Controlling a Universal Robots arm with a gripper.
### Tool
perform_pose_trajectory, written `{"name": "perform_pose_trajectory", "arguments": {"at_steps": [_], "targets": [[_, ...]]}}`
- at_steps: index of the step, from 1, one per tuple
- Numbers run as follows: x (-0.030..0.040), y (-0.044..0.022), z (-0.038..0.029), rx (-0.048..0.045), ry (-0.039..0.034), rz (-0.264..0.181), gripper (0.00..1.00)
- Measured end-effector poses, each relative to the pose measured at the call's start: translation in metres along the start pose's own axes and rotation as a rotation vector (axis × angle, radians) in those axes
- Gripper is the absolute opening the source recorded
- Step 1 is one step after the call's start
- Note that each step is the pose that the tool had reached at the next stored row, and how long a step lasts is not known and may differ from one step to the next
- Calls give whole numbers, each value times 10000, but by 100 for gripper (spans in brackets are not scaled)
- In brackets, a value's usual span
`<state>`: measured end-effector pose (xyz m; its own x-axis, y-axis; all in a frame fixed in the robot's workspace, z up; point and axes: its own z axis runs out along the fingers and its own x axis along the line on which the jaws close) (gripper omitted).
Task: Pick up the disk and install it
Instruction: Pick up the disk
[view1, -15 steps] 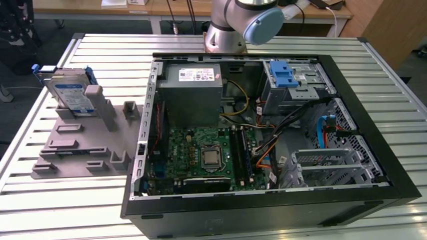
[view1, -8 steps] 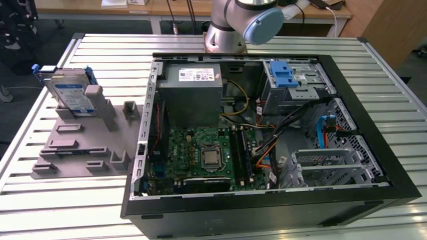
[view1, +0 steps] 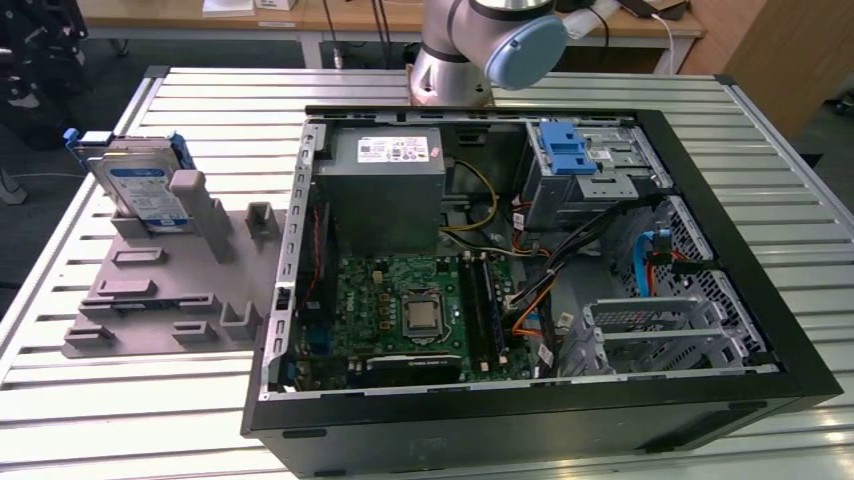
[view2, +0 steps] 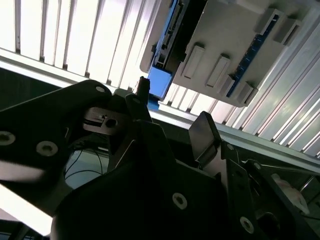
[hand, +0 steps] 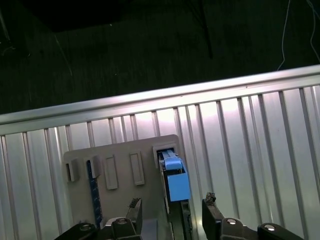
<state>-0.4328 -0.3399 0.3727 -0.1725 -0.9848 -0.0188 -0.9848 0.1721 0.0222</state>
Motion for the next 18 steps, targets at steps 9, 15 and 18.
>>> {"name": "perform_pose_trajectory", "arguments": {"at_steps": [9,15,18], "targets": [[-9,-1,147,-1,3,-109,59],[-8,-1,199,-4,7,-208,59],[-8,-1,199,-4,8,-209,59]]}}
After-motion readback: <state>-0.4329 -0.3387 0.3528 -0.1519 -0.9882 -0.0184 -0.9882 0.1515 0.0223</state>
